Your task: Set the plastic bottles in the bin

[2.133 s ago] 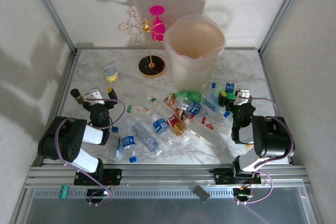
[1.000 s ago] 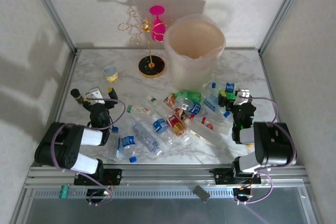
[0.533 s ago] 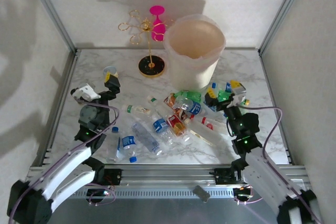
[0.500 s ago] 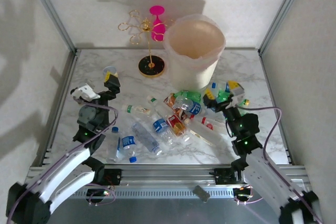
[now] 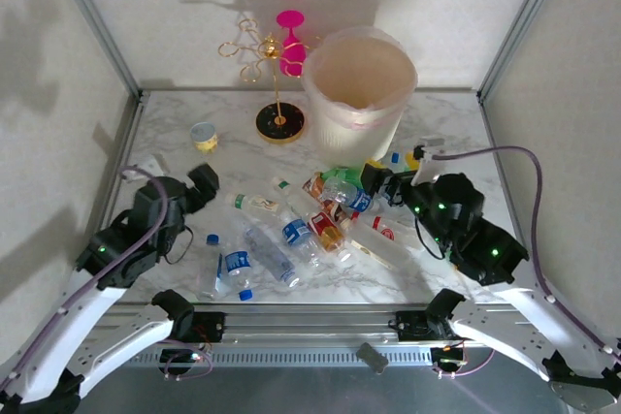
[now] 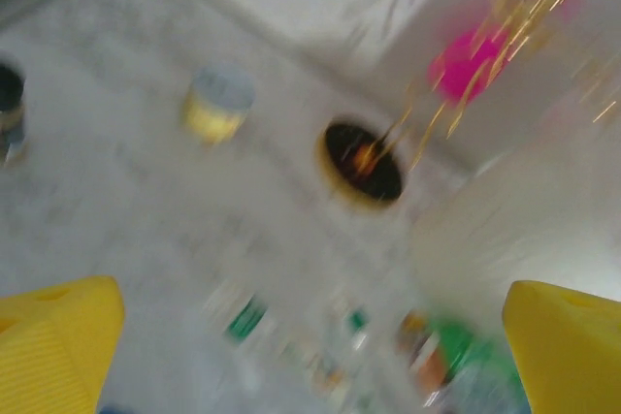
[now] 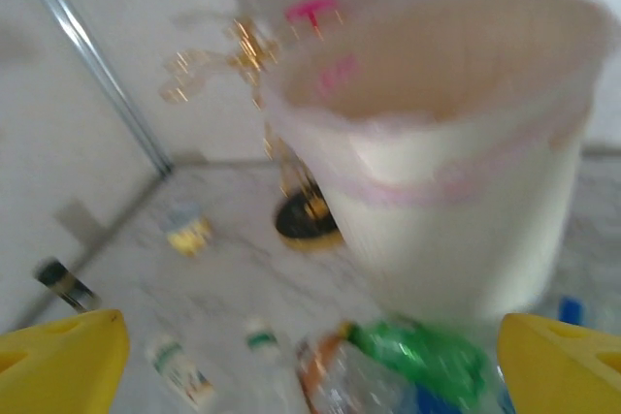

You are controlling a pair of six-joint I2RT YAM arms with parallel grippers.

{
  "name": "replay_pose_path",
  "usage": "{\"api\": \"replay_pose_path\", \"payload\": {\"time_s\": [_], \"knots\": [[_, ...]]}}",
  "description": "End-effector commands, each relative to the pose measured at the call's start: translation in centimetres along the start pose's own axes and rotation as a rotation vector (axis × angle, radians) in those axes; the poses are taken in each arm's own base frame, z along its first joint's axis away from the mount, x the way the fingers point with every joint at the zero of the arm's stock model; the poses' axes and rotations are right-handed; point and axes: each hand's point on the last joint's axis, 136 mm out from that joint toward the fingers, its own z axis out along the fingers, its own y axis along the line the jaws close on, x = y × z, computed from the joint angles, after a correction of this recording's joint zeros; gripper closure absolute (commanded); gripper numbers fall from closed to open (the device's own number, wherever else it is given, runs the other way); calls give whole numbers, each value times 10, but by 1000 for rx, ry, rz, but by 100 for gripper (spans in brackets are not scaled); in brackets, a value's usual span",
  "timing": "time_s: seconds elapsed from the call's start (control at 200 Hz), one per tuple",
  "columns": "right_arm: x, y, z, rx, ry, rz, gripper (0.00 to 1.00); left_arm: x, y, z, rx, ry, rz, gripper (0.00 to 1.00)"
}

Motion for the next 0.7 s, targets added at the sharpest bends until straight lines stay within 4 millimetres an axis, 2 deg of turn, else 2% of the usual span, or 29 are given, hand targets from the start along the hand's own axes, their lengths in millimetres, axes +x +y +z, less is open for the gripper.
{"api": "replay_pose_path", "payload": {"time_s": [0.0, 0.055, 0.15, 0.25, 0.396, 0.546, 0.696], "knots": [[49, -16, 7, 88, 210, -42, 3, 83, 52, 7, -195, 338, 44, 1], [61, -9, 12, 58, 270, -68, 4, 100, 69, 9, -257, 386, 62, 1], [75, -5, 20, 48, 329, -71, 1, 115, 99, 8, -370, 402, 59, 0], [81, 8, 24, -18, 334, -26, 1, 123, 101, 9, -375, 413, 11, 0], [79, 43, 16, -240, 320, -20, 2, 138, 106, 14, -404, 441, -22, 0], [87, 56, 16, -300, 372, -9, 5, 147, 112, 18, -489, 476, 36, 0], [83, 60, 12, -330, 349, 8, 5, 163, 120, 22, -582, 508, 83, 0]]}}
